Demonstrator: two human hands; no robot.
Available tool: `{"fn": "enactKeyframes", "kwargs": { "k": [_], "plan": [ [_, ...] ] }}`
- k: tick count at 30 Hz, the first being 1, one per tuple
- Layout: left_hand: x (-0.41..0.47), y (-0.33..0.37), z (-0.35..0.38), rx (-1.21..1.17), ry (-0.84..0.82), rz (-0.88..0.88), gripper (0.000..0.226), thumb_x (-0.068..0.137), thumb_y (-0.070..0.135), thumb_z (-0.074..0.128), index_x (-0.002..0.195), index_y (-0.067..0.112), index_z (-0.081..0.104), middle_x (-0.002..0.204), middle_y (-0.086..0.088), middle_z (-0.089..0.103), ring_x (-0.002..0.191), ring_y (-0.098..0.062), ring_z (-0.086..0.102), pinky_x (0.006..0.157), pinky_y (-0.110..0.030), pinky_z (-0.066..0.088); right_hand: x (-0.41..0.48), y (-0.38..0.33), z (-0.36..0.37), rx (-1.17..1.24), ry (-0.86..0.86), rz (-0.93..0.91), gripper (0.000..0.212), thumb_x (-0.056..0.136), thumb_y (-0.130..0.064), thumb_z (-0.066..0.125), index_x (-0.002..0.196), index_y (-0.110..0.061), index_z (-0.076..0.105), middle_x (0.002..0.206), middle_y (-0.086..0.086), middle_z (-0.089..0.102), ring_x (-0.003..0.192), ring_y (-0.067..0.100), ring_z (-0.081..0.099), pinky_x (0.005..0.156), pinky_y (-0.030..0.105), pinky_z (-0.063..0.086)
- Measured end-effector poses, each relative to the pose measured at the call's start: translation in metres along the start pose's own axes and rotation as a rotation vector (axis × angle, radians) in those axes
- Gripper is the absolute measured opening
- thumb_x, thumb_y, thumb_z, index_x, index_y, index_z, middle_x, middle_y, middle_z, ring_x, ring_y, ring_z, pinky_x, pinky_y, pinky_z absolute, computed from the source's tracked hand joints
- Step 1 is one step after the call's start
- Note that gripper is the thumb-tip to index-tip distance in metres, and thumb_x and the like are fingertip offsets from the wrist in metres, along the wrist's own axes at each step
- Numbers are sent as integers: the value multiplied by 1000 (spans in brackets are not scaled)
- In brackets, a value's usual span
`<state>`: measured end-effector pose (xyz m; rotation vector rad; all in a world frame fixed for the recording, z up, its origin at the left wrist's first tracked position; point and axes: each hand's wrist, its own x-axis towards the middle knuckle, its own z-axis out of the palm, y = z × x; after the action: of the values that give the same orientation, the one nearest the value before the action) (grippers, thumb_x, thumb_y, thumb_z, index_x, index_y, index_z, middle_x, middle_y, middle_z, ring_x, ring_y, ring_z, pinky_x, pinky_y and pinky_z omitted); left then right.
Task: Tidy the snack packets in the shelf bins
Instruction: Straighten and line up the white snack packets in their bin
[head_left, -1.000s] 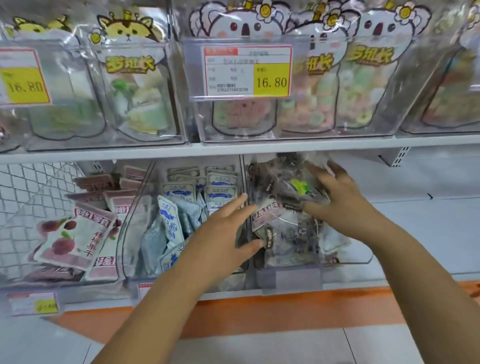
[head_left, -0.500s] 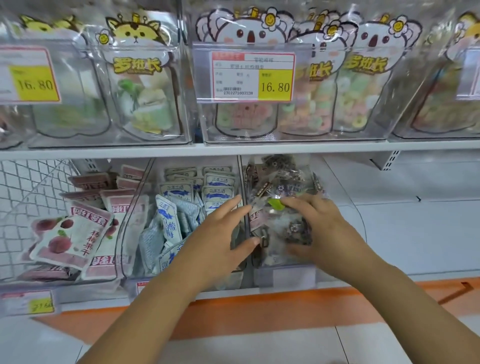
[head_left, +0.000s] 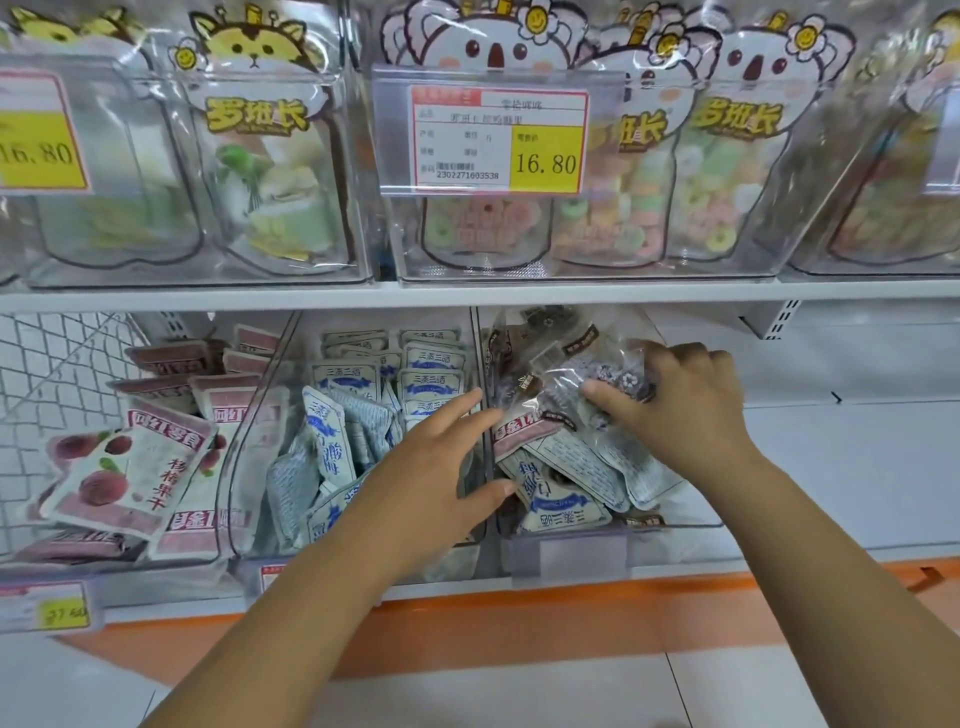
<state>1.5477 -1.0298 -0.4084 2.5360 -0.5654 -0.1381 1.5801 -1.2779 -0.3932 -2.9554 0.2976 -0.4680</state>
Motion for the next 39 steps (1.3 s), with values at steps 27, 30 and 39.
{"fn": "enactKeyframes", "kwargs": {
  "k": [27, 30, 39],
  "plan": [
    [-5, -11, -6, 9, 40, 54, 63, 90, 59, 48, 146, 48, 21, 153, 32, 8, 139, 7, 12, 109, -20, 13, -22, -37, 43, -64, 132, -451, 21, 70, -35, 73, 91, -36, 76, 99, 2, 55, 99, 27, 43, 81, 40, 38],
    [-6, -10, -5, 9, 34, 44, 64, 90, 59, 49, 146, 47, 21, 153, 31, 9, 139, 7, 13, 109, -20, 14, -22, -41, 47, -26, 202, -420, 13, 74, -40, 74, 83, -31, 77, 95, 3, 58, 96, 27, 41, 79, 41, 39],
    [-4, 6, -9, -157, 126, 8, 76, 87, 52, 59, 147, 49, 12, 153, 29, 13, 136, 7, 16, 107, -18, 16, -38, -39, 6, 899, 122, -176, 22, 89, -22, 62, 88, -44, 66, 92, -28, 63, 103, 8, 53, 90, 19, 38]
  ]
}}
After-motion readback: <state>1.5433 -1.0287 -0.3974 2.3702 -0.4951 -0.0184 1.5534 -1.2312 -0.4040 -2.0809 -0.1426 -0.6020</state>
